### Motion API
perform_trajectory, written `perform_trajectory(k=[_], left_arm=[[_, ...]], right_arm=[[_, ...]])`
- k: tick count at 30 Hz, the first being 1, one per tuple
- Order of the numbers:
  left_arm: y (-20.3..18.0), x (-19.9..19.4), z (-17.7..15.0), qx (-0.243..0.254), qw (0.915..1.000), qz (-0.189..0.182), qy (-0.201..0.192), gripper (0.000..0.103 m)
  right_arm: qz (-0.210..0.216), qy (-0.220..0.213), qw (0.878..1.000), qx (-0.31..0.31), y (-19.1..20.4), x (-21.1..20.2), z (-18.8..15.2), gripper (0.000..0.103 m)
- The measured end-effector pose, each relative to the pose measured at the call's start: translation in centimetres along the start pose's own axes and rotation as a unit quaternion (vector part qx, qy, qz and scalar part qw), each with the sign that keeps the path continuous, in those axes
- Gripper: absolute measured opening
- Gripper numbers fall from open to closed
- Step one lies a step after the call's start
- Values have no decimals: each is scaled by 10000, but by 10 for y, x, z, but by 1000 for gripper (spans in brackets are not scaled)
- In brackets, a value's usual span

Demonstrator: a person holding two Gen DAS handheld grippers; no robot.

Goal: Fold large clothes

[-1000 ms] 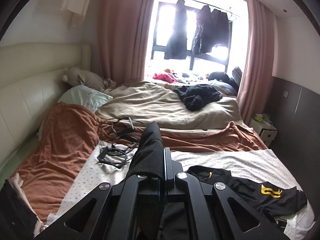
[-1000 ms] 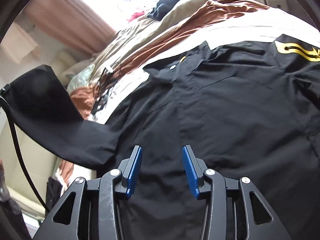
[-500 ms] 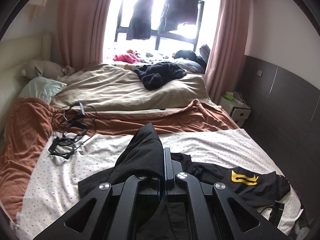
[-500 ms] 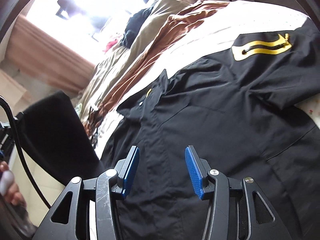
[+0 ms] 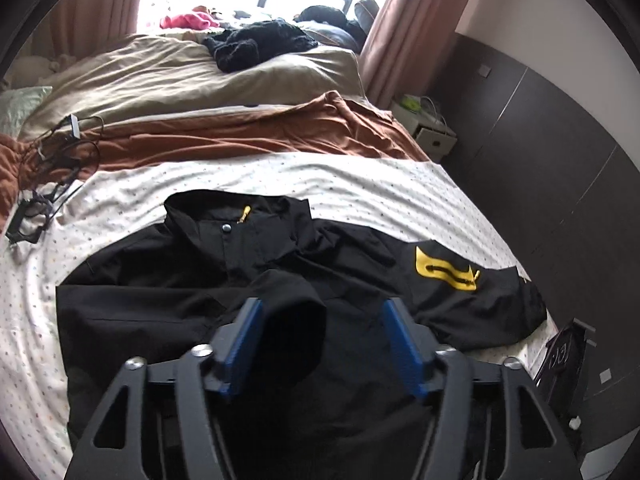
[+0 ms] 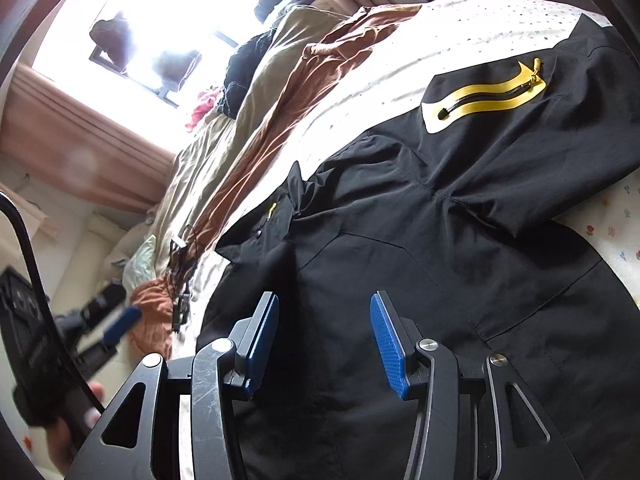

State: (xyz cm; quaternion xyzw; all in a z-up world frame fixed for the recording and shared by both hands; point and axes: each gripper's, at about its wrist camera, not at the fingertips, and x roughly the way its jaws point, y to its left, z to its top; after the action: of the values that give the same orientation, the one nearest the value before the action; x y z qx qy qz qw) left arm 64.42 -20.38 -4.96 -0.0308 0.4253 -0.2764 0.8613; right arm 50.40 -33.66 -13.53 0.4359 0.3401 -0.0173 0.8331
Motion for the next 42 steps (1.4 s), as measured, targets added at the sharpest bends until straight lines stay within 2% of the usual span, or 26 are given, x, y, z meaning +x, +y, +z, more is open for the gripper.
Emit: perform_trajectory(k=[2, 5, 11, 12, 14, 15, 19, 22, 28, 32, 35, 36, 37, 38, 39, 42], left_arm=[[1, -1, -13, 148, 9998, 57, 139, 84], [13, -8, -28, 258, 9989, 257, 300, 84], [72, -45, -49, -51, 9954, 953, 48, 84], [84, -51, -54, -147, 9948, 1009, 40, 84], [104, -61, -63, -314, 9927, 1165, 12, 84], [114, -65, -67, -384, 9914, 1248, -5, 84], [153, -79, -87, -729, 9857, 1519, -27, 83], [175, -83, -100, -905, 9814, 1690, -7, 79], [215, -73, -130, -1270, 9747, 1829, 185, 61], [235, -60, -152, -1476, 9722, 1766, 438, 47], [243, -51, -165, -1534, 9701, 1794, 571, 43], [245, -48, -168, -1552, 9689, 1830, 609, 43], [248, -47, -171, -1570, 9680, 1850, 645, 41], [250, -44, -174, -1594, 9668, 1872, 696, 37], [252, -42, -176, -1622, 9658, 1885, 730, 35], [255, -39, -179, -1705, 9638, 1897, 779, 34]], right_arm=[[-14, 6, 10000, -18, 1, 1, -1, 48], [12, 55, 9999, -95, 7, 5, -5, 49], [39, 306, 9972, -684, 38, 32, -23, 49], [-7, 372, 9958, -839, 44, 39, -27, 50], [-142, 475, 9923, -1131, 56, 53, -35, 67], [-178, 496, 9908, -1249, 60, 58, -39, 71], [-369, 683, 9830, -1662, 78, 81, -52, 73], [-567, 727, 9763, -1960, 87, 97, -63, 74], [-968, 984, 9583, -2502, 102, 131, -86, 74], [-1437, 1093, 9361, -3018, 109, 151, -103, 73], [-1919, 1162, 9192, -3236, 103, 161, -108, 73], [-1972, 1135, 9176, -3260, 102, 160, -108, 72], [-1985, 1057, 9193, -3230, 100, 157, -105, 61], [-1972, 1001, 9235, -3135, 97, 152, -101, 41], [-1972, 982, 9259, -3070, 96, 150, -98, 35], [-1864, 806, 9368, -2849, 88, 135, -82, 32]])
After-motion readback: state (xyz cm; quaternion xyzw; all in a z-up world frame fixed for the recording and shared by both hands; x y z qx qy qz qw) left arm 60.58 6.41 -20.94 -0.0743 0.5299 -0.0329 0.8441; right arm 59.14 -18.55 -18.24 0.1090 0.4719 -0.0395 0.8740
